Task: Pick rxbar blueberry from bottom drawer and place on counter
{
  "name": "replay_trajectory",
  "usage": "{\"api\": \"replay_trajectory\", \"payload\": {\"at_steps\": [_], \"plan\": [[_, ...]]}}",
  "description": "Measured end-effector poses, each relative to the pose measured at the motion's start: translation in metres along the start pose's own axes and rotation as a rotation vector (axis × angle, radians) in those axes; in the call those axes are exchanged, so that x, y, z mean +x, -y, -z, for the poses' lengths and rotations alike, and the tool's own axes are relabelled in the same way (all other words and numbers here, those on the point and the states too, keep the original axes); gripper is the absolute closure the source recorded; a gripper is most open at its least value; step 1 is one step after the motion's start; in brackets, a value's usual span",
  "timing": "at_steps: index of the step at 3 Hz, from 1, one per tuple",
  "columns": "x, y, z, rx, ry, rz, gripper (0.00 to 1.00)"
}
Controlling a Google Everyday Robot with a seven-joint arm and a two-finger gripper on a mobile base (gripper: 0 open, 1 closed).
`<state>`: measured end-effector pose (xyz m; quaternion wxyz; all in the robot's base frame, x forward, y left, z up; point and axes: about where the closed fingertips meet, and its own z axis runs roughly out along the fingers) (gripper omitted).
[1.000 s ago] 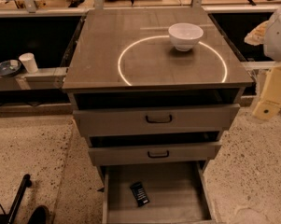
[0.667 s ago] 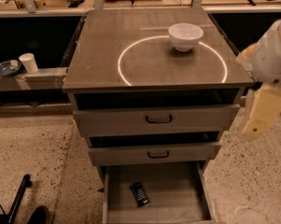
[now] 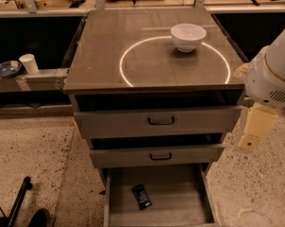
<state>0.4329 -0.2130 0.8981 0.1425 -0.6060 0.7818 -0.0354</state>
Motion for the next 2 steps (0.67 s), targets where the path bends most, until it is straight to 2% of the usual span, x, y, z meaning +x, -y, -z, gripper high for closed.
{"api": "replay_trajectory", "payload": {"at_steps": [1,2], "plan": [[-0.009,0.001,-0.021,0.008,0.051,-0.009,0.00],[-0.032,-0.017,-0.080,-0.020,0.139,-0.047,0.00]]}}
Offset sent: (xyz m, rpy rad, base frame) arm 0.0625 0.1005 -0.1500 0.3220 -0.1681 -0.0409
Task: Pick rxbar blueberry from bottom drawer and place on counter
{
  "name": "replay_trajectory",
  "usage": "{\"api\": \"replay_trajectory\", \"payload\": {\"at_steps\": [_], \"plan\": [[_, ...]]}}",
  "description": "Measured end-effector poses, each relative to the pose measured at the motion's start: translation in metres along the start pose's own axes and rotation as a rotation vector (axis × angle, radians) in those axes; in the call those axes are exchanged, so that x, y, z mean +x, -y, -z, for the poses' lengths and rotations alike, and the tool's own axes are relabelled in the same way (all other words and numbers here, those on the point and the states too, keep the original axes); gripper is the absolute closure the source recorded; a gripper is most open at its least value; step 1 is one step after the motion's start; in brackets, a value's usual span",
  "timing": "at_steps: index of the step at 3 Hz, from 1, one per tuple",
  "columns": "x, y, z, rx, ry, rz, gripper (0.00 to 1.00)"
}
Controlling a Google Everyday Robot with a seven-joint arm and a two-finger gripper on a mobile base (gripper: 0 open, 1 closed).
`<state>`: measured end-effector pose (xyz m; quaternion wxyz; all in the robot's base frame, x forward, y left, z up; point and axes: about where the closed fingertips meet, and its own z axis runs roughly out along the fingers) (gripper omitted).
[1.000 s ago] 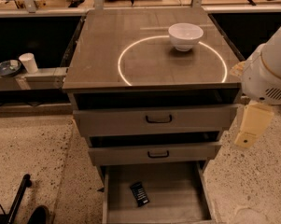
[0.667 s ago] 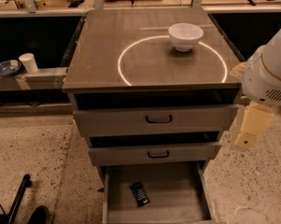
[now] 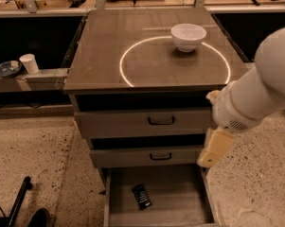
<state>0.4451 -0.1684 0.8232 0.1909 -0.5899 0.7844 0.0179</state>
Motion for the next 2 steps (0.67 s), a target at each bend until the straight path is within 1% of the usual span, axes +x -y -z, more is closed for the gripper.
{"api": "replay_trajectory", "payload": {"at_steps": [1,2], "plan": [[-0.009,-0.036,-0.086,-0.084,0.075,-0.044,0.00],[-0.006,-0.026,-0.114,-0.043,0.192,-0.052,0.00]]}}
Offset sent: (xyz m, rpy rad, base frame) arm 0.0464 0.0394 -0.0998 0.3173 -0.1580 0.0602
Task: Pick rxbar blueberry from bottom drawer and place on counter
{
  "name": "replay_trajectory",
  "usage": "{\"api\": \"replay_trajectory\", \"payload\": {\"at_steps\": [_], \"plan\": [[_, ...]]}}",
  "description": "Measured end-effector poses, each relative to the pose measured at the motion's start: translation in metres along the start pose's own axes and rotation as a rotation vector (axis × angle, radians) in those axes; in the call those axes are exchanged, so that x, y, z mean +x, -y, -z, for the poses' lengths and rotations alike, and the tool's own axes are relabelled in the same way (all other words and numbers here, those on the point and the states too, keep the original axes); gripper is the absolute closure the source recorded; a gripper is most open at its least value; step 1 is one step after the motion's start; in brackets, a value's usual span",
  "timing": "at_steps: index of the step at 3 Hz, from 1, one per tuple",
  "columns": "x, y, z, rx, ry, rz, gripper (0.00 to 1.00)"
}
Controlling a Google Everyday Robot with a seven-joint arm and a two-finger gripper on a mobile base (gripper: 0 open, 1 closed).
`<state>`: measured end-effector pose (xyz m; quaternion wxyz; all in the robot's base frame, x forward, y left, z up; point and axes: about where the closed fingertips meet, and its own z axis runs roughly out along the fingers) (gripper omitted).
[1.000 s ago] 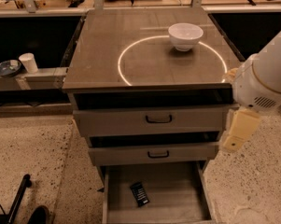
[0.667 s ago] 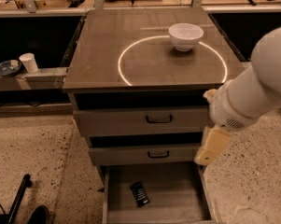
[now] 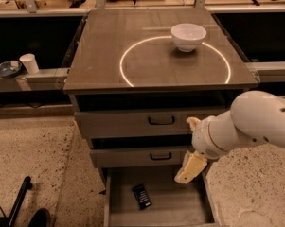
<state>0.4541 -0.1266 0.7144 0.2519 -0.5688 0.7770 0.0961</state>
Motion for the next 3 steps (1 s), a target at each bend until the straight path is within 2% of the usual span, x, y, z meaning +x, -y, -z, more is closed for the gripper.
{"api": "replay_trajectory", "payload": {"at_steps": [1,2,3], "plan": [[-0.001,-0.003,0.001,-0.006,-0.010,0.018,0.00],[-0.002,-0.019,-0.048,-0.054,0.171,-0.071,0.00],[0.012,-0.050,-0.132,-0.127,0.256,-0.083,0.00]]}}
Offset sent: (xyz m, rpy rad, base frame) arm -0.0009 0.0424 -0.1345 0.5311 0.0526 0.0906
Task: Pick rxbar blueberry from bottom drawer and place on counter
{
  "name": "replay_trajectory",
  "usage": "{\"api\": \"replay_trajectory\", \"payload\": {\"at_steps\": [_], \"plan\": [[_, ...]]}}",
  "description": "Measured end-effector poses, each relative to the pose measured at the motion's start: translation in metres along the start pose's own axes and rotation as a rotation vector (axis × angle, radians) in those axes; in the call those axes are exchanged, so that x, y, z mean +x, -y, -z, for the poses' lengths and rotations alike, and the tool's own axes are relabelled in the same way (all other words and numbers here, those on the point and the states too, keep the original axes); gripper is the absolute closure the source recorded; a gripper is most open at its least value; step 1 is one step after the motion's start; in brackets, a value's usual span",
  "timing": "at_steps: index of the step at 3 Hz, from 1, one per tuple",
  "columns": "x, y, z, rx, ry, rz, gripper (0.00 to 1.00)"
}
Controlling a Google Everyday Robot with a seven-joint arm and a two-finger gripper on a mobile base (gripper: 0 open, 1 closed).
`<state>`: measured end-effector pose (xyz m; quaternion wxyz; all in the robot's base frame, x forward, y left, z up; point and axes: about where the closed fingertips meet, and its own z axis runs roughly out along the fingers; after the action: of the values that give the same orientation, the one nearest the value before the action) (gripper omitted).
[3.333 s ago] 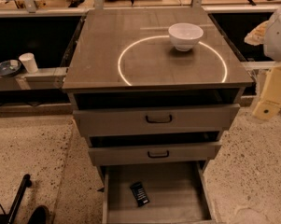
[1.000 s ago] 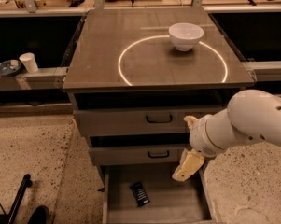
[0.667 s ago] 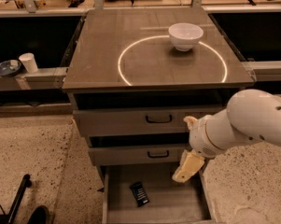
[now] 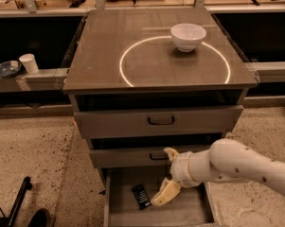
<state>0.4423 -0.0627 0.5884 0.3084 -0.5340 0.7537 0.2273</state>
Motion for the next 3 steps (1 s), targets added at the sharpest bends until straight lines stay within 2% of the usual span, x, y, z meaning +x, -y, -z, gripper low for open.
{"api": "replay_trajectory", "payload": {"at_steps": [1,2,3], "plan": [[0.049,-0.018,-0.064,-0.049,0.041,0.004,0.00],[0.069,-0.036,-0.093,-0.106,0.068,-0.046,0.00],[0.069,-0.036,-0.094,-0.103,0.067,-0.045,0.00]]}}
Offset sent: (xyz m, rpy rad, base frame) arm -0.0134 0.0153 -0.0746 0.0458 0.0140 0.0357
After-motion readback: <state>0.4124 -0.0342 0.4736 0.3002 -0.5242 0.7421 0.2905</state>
